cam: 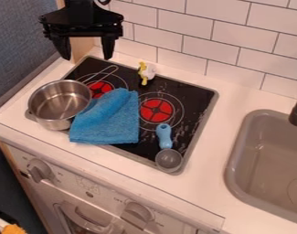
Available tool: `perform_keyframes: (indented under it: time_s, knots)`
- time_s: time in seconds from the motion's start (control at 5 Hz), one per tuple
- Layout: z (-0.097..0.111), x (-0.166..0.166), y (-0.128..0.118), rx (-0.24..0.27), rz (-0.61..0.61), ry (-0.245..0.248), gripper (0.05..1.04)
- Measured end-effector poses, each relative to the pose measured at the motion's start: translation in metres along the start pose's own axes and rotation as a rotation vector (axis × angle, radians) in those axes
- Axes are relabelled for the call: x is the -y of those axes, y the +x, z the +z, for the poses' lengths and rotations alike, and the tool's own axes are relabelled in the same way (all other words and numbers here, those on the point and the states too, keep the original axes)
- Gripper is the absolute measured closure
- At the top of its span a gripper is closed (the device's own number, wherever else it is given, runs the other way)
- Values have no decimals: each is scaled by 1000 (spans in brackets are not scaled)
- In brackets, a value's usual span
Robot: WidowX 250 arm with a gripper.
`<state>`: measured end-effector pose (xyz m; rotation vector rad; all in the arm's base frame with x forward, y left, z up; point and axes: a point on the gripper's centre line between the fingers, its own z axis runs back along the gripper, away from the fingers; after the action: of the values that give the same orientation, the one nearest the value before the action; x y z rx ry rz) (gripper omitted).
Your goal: Take the silver pot and put it on the upper right corner of the hob
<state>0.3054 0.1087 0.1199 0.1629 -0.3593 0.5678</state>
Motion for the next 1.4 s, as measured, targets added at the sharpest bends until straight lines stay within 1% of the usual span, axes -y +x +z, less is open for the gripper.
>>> perform_keyframes:
  time_s: [0.2, 0.4, 0.6, 0.8, 1.2, 1.4]
  knots:
    - [-7, 0, -5, -27, -4, 7, 83]
    - [-8, 0, -5, -29, -5, 9, 83]
    - [-13, -5, -6, -44, 6, 26, 83]
    - [-13, -13, -4, -47, 23, 35, 83]
    - [-16, -42, -1, -55, 32, 78, 83]
    - [-19, -57, -6, -78, 34, 101, 83]
